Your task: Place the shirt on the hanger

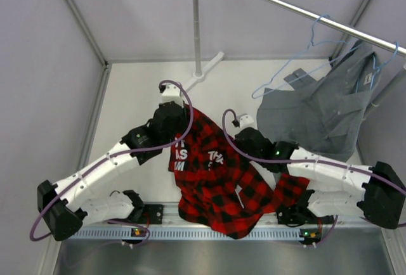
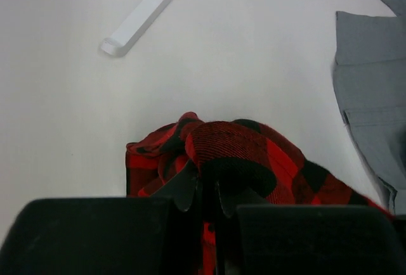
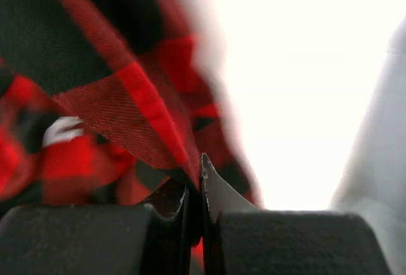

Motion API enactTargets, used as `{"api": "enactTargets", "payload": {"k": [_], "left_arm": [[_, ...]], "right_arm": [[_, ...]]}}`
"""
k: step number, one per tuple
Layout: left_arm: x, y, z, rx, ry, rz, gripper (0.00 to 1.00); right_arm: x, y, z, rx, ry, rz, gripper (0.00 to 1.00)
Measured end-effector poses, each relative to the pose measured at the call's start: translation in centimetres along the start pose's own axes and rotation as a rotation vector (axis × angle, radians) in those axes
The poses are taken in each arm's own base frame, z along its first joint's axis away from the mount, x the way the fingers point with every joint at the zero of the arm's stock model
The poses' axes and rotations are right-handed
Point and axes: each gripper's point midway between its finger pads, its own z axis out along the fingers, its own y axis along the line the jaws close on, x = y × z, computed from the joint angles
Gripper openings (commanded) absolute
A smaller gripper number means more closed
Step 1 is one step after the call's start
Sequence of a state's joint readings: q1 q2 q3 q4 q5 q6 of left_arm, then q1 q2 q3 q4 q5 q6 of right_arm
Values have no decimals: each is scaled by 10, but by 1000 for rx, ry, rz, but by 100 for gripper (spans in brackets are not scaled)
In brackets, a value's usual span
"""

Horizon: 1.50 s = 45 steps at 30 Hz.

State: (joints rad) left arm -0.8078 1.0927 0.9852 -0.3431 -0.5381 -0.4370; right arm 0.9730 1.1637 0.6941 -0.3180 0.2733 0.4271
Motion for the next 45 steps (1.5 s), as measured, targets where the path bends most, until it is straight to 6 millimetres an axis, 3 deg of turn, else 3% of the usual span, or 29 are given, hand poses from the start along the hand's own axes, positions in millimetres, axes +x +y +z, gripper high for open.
{"api": "enactTargets", "payload": {"k": [5,7,9,11,12,13,16,18,21,27,30,35,39,43,45], "left_arm": [[15,-19,7,84,58,1,0],[28,-33,14,145,89,-8,0],[49,-45,21,204,136,-20,0],[65,-58,26,264,172,-34,0],[74,-63,28,290,192,-45,0],[81,-67,31,306,207,-55,0],[92,-77,38,328,238,-92,0],[96,-81,42,335,252,-115,0],[100,-84,44,339,262,-134,0],[108,-92,45,381,294,-140,0],[116,-97,43,409,328,-135,0],[119,-98,40,425,347,-124,0],[117,-96,38,417,365,-96,0],[103,-101,36,426,352,-84,0],[100,-103,36,431,349,-83,0]], "right_arm": [[-87,-63,-52,342,-139,35,0],[-123,-105,-85,478,-223,107,0],[-141,-137,-114,576,-274,152,10],[-150,-146,-128,601,-293,153,38],[-152,-145,-129,591,-291,139,49],[-152,-142,-127,574,-282,123,53],[-139,-127,-108,470,-218,72,59],[-118,-115,-95,383,-156,46,60],[-97,-95,-87,250,-107,33,67],[-110,-34,-98,-52,-201,-26,80],[-110,-13,-88,-103,-228,-83,79],[-86,-4,-49,-70,-172,-187,77],[-84,6,-39,-22,-187,-279,74],[-91,3,-31,67,-220,-329,70],[-93,-4,-25,128,-224,-339,62]]}}
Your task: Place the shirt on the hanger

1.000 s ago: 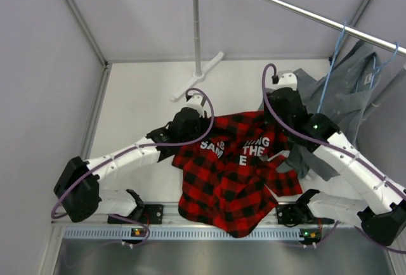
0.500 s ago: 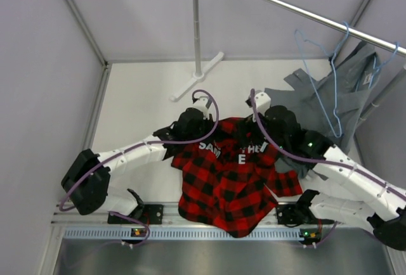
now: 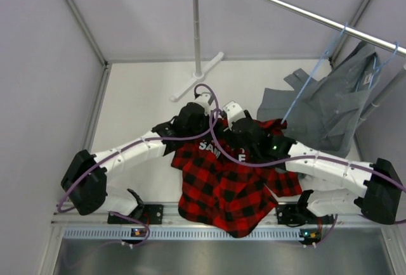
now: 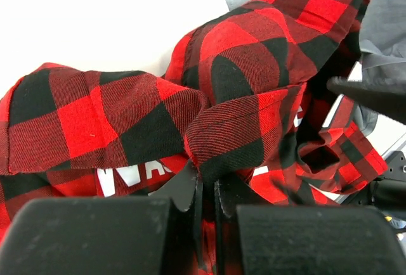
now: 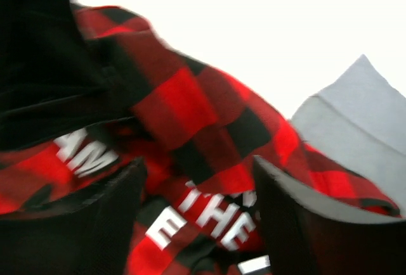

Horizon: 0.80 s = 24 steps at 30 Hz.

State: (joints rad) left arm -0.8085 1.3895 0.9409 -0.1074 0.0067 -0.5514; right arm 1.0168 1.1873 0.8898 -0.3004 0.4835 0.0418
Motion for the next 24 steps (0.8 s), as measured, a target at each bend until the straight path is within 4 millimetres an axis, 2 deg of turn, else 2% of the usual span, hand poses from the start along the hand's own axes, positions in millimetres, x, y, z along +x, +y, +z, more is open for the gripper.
{"api": "enactTargets", "payload": {"k": [4,10,15,17,21,24], "left_arm": [[5,6,-1,-17,23,-7,0],[5,8,-2,-24,27,-16,0],[1,5,-7,-12,15,-10,0],[-1,2,-10,0,13,-4,0],[-5,2,-13,-9,15,14,0],[-11,8,-16,-50,5,30,0]], "right_arm": [[2,-11,14,98,4,-30,54],[-3,-19,28,140,-15,-35,56],[-9,-22,37,136,-38,-11,53],[-14,-20,39,120,-58,-7,55],[-22,-11,41,58,-88,1,66],[-24,-6,37,23,-102,25,68]]}}
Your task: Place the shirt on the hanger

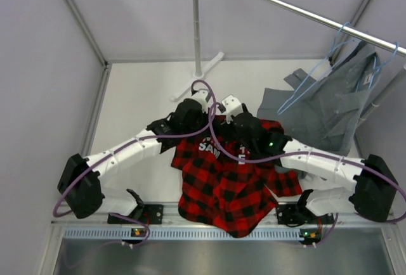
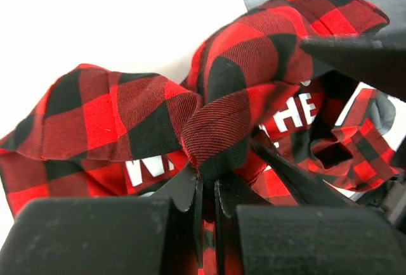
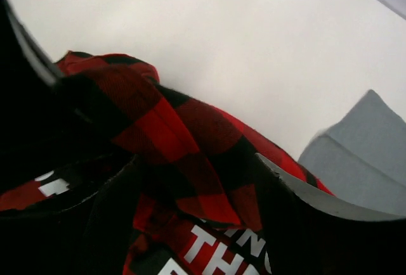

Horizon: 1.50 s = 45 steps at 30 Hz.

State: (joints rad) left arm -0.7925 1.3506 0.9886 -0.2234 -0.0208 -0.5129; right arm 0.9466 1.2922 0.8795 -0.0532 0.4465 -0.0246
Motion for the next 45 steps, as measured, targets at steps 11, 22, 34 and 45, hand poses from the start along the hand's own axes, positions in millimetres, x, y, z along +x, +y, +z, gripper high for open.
{"api": "enactTargets", "payload": {"k": [11,22,34,45], "left_arm": [[-11,-7,-7,21,4,37,0],[-3,-3,-9,22,46,30,0],[-62,7,-19,-31,-96,125,98],[0,104,-49,-273,-236,111,98]], "right_arm": [[22,14,-3,-79,33,-6,69],[-2,-9,15,81,0,-36,22],[-26,-26,-13,92,-66,-31,0],[-17,-64,-37,125,24,23,0]]}}
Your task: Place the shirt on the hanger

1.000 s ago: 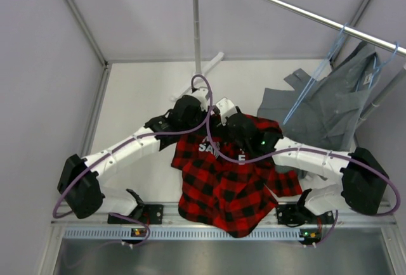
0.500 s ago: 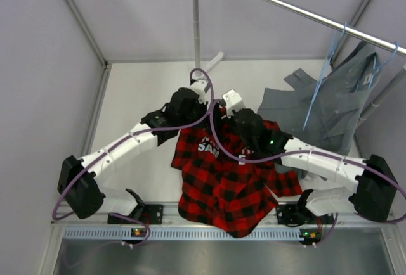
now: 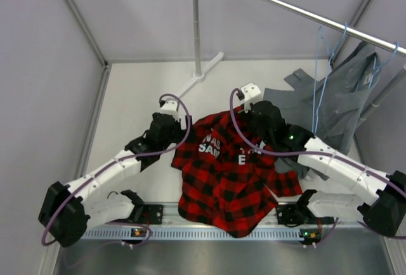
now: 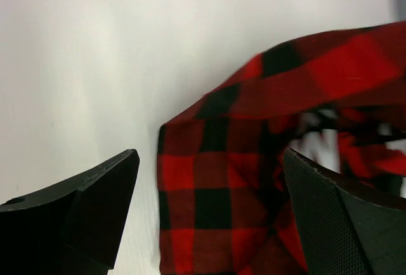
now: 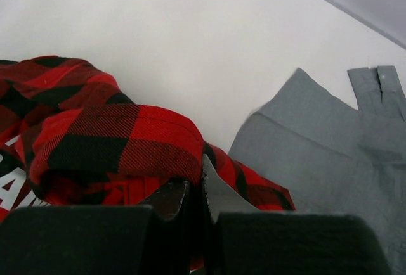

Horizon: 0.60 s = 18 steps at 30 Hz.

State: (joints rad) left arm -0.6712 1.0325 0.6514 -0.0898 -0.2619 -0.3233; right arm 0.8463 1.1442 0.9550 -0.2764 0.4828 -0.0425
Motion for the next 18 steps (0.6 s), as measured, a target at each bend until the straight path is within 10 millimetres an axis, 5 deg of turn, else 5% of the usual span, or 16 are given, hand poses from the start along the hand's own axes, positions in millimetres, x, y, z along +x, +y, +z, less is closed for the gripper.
{"api": "enactTargets", "payload": {"k": [4,11,18], "left_arm": [[46,23,14,-135,189,-130,98],[100,29,-23,-191,332,-243,93],[159,34,-30,-252,537,-268,80]], "right_arm": [[-2,-5,-7,-27,8,24,0],[4,6,-10,-89,36,17,0],[1,10,-15,-126,22,23,0]]}}
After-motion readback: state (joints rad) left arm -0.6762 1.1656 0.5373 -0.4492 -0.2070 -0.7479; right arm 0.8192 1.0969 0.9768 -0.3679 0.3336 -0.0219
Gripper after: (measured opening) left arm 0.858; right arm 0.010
